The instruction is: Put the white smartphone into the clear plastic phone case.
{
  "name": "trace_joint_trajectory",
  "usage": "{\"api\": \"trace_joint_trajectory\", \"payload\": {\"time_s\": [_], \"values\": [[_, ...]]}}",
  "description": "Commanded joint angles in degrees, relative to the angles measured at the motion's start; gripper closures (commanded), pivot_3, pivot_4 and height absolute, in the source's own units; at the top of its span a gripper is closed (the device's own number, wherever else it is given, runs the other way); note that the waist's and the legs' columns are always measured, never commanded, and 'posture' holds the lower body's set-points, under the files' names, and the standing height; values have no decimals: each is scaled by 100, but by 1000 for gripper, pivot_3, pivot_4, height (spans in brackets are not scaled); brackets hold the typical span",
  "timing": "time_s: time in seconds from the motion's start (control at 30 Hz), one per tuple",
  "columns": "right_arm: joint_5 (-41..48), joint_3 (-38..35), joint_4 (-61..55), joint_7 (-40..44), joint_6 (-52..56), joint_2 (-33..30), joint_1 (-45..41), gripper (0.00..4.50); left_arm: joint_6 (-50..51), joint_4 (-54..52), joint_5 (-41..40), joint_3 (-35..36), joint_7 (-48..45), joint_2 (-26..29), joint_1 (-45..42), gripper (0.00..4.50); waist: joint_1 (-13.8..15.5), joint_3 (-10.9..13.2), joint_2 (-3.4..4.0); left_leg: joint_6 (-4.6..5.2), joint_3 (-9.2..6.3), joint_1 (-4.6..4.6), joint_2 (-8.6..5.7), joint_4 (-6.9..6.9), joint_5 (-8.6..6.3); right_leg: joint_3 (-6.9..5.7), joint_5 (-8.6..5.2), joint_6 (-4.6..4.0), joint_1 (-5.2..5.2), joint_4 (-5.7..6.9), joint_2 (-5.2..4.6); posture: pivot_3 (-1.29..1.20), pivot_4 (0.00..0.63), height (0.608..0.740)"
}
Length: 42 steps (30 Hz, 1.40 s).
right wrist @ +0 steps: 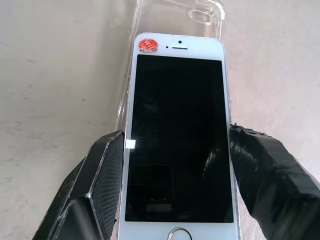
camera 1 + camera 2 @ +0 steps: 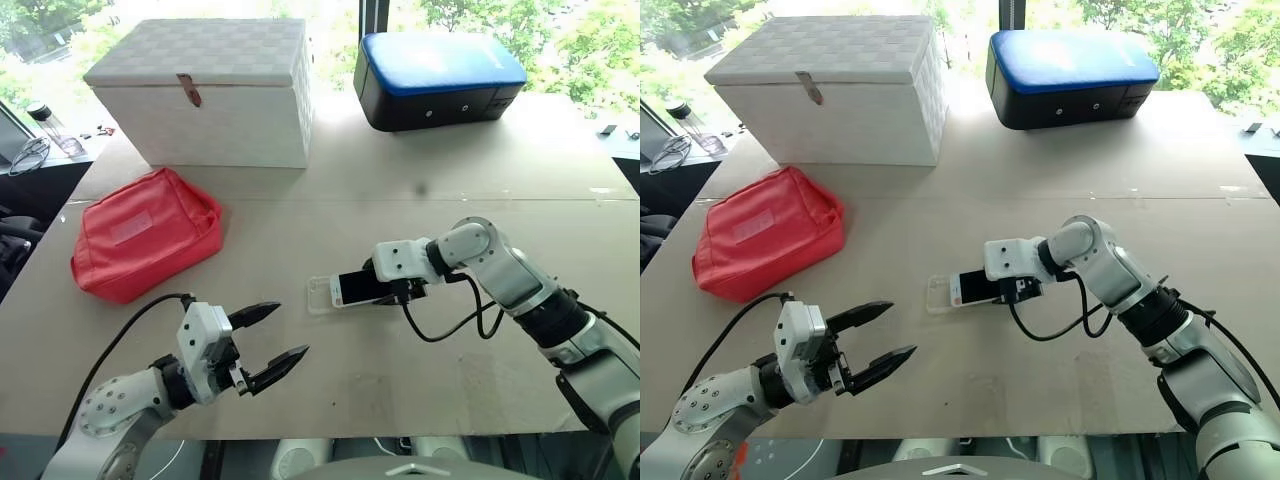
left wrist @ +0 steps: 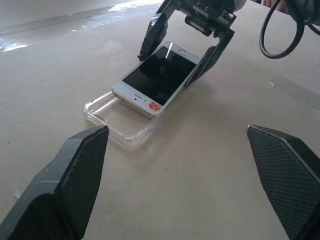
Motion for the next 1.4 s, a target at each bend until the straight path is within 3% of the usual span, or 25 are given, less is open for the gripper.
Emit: {"api": "trace_joint_trajectory", "payload": {"time_s": [0.03, 0.63, 0.7, 0.77, 1.0, 1.1, 1.2, 1.23, 1.27, 1.33, 1.37, 1.4], "values": [[-265, 254, -88, 132, -94, -68, 12, 1751, -71, -114, -20, 38, -10, 30, 3, 0, -3, -1, 0, 0, 1, 0, 0, 0, 0, 0, 0, 0, 0, 0, 0, 0, 150, 740], [-400, 275, -328, 135, 686, 20, 118, 1751, -36, 114, -31, -38, -91, 87, -228, 0, 1, -9, -4, -1, 0, 7, 0, 1, 0, -1, 0, -1, 3, 8, 0, 0, 150, 740], [-281, 145, -352, 86, 720, 99, 85, 633, -43, 154, -23, -39, -118, 103, -251, 0, -1, -9, -3, -1, 1, 7, 0, 1, 0, -1, 0, 0, 3, 8, 0, 0, 150, 740], [-154, 28, -468, 139, 745, 79, 71, 119, -60, 196, 8, -39, -132, 117, -280, 0, -2, -8, -2, -1, 2, 5, 0, 1, 0, -1, 0, 0, 1, 8, 1, 0, 150, 740], [642, -667, -906, 336, 1312, -144, -153, 119, -123, 301, 61, 5, -136, 83, -292, 0, -16, 0, 1, -1, 2, 1, -1, 1, 0, 1, 0, 0, -3, 7, -2, 0, 150, 740], [869, -775, -993, 281, 1555, -75, -196, 875, -145, 340, 93, 9, -138, 67, -296, 0, -33, 0, 0, -1, -2, 1, 0, 1, 0, 2, 0, 0, -4, 9, -3, 0, 150, 740], [1043, -802, -1042, 213, 1727, 26, -194, 2273, -168, 365, 118, 26, -146, 76, -291, 0, -47, 0, 1, -2, -5, 0, 1, 1, 0, 4, 0, 0, -4, 9, -3, 0, 150, 740], [1086, -792, -1051, 170, 1757, 80, -188, 2518, -174, 374, 118, 42, -149, 79, -285, 0, -51, 0, 1, -2, -5, 0, 1, 1, 0, 4, 0, 0, -4, 9, -3, 0, 150, 740], [1117, -778, -1058, 127, 1774, 121, -180, 3202, -177, 379, 118, 53, -150, 81, -278, 0, -51, 0, 1, -1, -4, -1, 1, 1, 0, 6, 0, 0, -5, 9, -4, 0, 150, 740], [1102, -698, -975, -68, 1758, 303, -162, 4134, -186, 387, 122, 75, -159, 93, -252, 0, -54, 0, 1, -2, -3, -2, 1, 1, 0, 8, 1, 0, -6, 9, -5, 0, 150, 740], [1046, -637, -911, -154, 1692, 357, -138, 4429, -197, 378, 146, 70, -161, 100, -227, 0, -54, 0, 1, -2, -2, -2, 1, 1, 0, 8, 1, 0, -6, 9, -5, 0, 150, 740], [948, -546, -846, -189, 1552, 351, -109, 4429, -216, 364, 180, 56, -174, 113, -194, 0, -54, 0, 1, -2, -3, -2, 1, 1, -1, 8, 0, 0, -7, 9, -5, 0, 150, 740]]}}
